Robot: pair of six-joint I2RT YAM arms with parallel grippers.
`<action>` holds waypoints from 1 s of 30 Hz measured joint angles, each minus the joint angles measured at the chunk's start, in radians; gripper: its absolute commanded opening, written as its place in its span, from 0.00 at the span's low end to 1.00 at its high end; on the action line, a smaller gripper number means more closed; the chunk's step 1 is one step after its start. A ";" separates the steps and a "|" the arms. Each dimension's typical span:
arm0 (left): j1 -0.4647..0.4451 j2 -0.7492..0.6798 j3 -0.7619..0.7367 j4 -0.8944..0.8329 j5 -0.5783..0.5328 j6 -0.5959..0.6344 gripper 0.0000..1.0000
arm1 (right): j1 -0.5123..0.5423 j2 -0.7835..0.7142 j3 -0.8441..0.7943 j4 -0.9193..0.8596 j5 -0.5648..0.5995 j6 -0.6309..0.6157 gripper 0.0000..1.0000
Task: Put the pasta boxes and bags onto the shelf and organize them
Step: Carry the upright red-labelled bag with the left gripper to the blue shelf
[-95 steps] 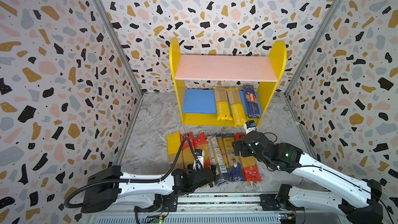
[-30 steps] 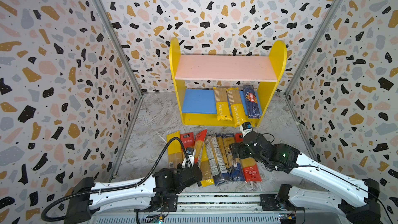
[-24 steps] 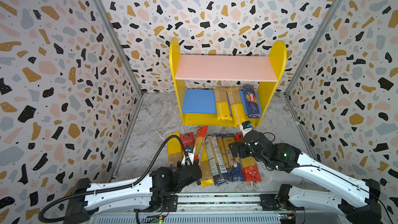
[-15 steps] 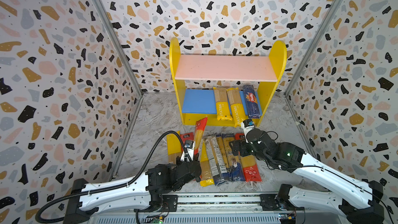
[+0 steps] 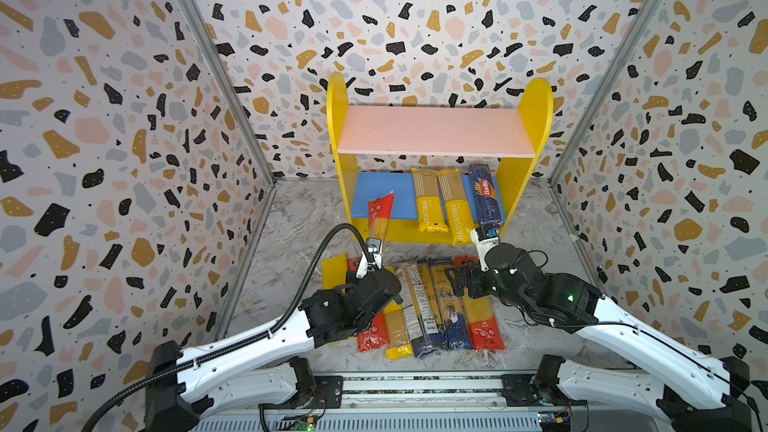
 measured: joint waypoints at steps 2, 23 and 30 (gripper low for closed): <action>0.042 0.031 0.021 0.021 0.022 0.031 0.00 | -0.008 -0.002 0.007 -0.014 -0.002 -0.002 0.99; 0.258 0.538 0.406 0.170 0.253 0.185 0.00 | -0.142 -0.006 0.067 -0.072 -0.043 -0.033 0.99; 0.290 0.653 0.507 0.167 0.259 0.179 0.00 | -0.209 -0.006 0.090 -0.078 -0.076 -0.059 0.99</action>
